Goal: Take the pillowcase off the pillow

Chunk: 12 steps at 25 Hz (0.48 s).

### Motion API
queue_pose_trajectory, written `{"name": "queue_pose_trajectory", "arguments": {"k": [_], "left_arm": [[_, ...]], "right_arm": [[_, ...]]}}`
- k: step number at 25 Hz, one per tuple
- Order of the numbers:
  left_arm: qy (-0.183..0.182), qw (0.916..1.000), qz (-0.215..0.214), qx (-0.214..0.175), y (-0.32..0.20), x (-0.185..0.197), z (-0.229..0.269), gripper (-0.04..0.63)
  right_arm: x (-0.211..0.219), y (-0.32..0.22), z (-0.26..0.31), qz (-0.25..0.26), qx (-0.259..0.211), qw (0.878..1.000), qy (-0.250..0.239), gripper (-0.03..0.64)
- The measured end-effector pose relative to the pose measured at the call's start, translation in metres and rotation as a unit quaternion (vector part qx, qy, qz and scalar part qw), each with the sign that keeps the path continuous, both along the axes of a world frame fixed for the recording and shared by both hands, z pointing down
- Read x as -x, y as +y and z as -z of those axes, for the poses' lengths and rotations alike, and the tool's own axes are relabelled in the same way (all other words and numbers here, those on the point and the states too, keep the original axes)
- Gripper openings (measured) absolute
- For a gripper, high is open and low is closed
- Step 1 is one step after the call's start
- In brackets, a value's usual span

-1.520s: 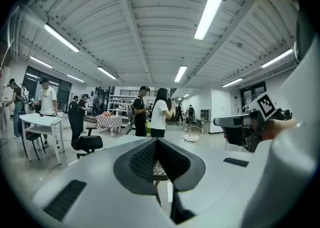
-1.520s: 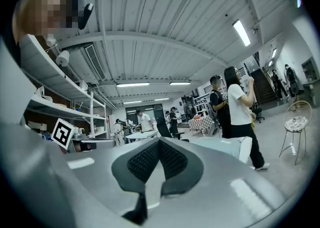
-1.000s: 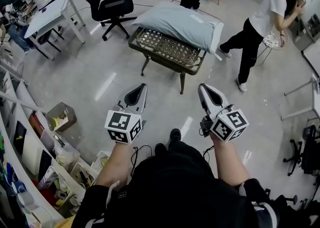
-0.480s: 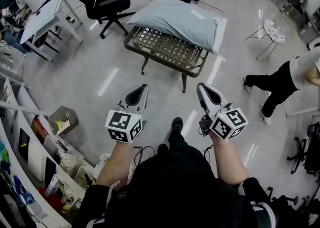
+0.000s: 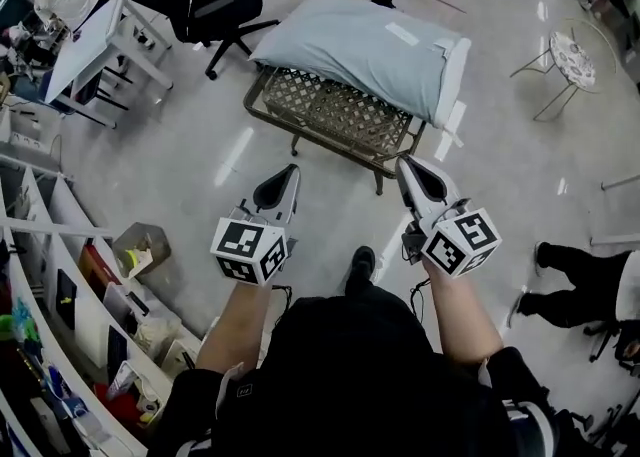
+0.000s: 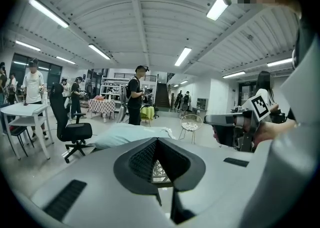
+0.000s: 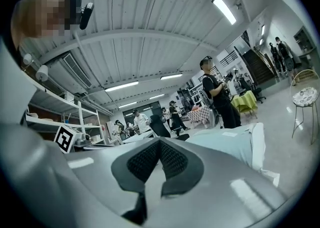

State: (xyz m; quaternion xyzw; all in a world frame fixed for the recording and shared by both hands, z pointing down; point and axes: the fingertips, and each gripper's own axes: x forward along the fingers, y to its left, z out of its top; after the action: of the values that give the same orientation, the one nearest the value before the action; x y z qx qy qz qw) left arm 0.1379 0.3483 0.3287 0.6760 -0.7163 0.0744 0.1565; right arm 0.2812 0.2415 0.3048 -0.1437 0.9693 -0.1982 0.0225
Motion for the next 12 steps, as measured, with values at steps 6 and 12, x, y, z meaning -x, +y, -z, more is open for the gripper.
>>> {"name": "queue_pose_trajectory", "arguments": {"k": [6, 12], "left_arm": [[-0.013, 0.9997, -0.015, -0.016, -0.048, 0.000, 0.014, 0.005], [-0.011, 0.9990, -0.033, -0.027, -0.100, 0.011, 0.018, 0.005]], "right_arm": [[0.010, -0.042, 0.012, 0.004, -0.008, 1.000, -0.012, 0.011], [0.012, -0.083, 0.013, -0.015, -0.007, 1.000, -0.006, 0.011]]}}
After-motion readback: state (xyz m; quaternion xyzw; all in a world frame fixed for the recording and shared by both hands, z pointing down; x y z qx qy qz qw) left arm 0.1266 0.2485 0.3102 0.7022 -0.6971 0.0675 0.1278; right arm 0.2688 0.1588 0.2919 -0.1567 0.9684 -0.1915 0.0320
